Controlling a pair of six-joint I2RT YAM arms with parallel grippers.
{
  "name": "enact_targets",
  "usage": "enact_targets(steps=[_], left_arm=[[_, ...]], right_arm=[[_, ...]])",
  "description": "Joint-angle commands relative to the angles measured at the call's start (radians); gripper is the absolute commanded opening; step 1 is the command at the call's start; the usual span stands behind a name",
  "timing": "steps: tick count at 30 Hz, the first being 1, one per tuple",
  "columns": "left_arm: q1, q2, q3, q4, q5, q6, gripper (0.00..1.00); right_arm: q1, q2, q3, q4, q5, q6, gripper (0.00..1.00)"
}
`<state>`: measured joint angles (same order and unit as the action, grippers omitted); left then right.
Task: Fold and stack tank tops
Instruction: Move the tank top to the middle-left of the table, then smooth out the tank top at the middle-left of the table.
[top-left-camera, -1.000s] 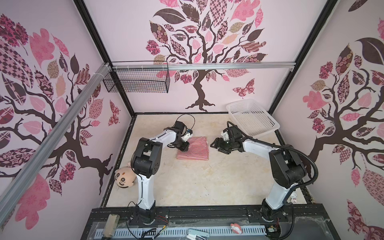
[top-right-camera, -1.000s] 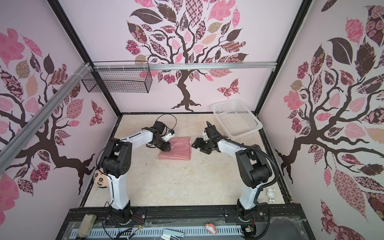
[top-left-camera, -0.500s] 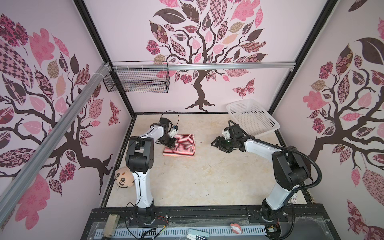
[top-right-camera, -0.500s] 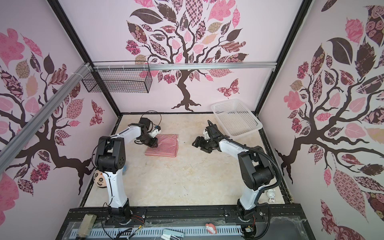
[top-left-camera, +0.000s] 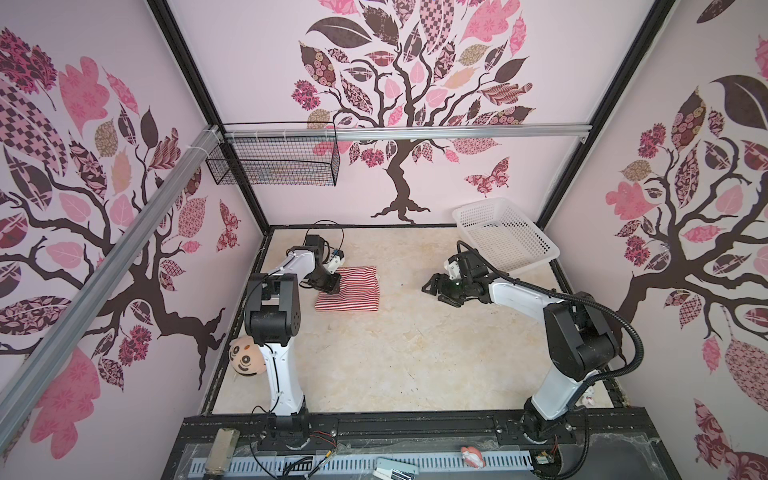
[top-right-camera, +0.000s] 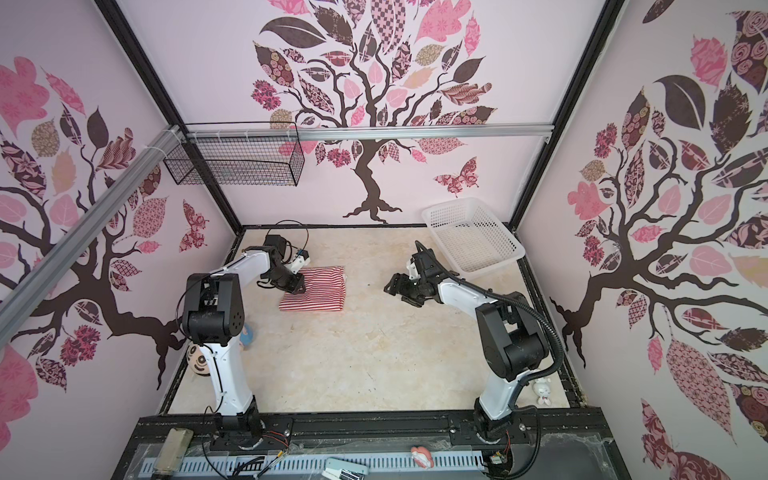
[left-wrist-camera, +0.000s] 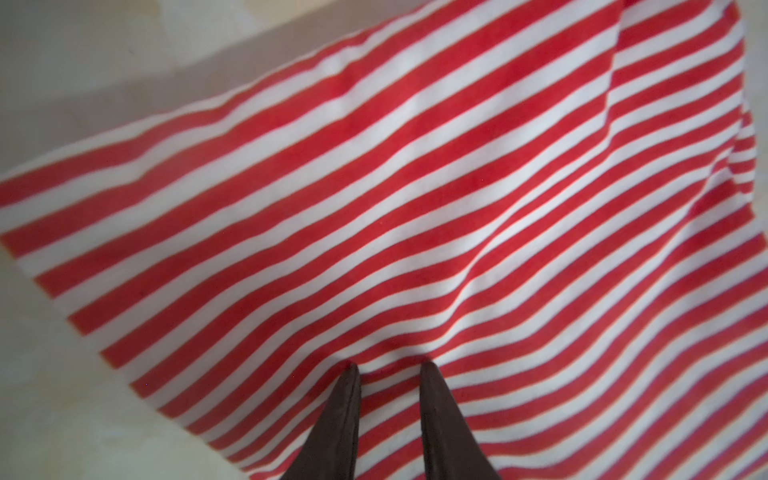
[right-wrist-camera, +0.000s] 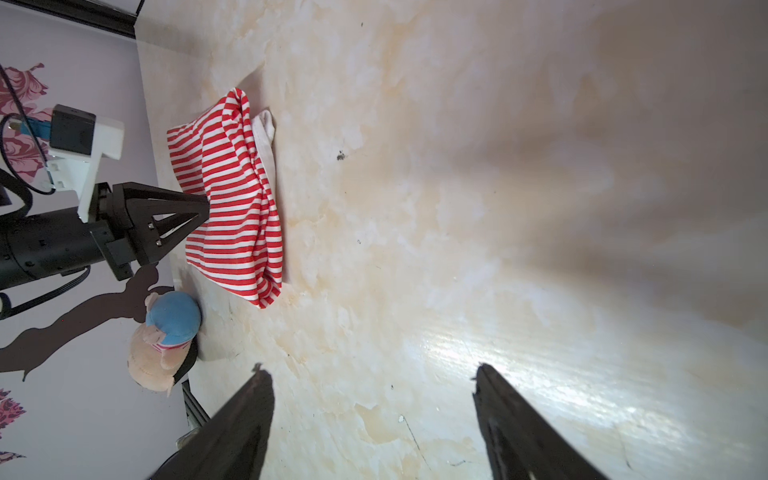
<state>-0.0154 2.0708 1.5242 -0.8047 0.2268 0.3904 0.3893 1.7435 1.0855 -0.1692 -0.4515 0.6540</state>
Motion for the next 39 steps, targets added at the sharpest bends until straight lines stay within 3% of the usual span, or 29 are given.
enact_targets(steps=[1, 10, 19, 33, 39], left_arm=[[-0.003, -0.067, 0.033, -0.014, 0.038, -0.004, 0.28], [-0.083, -0.238, -0.026, -0.042, 0.129, -0.061, 0.29], [-0.238, -0.212, -0.145, 0.022, 0.119, -0.088, 0.29], [-0.246, -0.114, -0.211, 0.031, 0.112, -0.095, 0.28], [-0.246, -0.188, -0.211, 0.034, 0.102, -0.114, 0.28]], right_arm=[[-0.003, -0.054, -0.008, -0.033, -0.003, -0.007, 0.8], [-0.002, -0.137, -0.078, -0.053, 0.014, -0.018, 0.8], [-0.002, -0.215, -0.162, -0.051, 0.025, -0.018, 0.8], [-0.004, -0.288, -0.252, -0.046, 0.027, -0.024, 0.81], [-0.01, -0.306, -0.234, -0.073, 0.033, -0.052, 0.81]])
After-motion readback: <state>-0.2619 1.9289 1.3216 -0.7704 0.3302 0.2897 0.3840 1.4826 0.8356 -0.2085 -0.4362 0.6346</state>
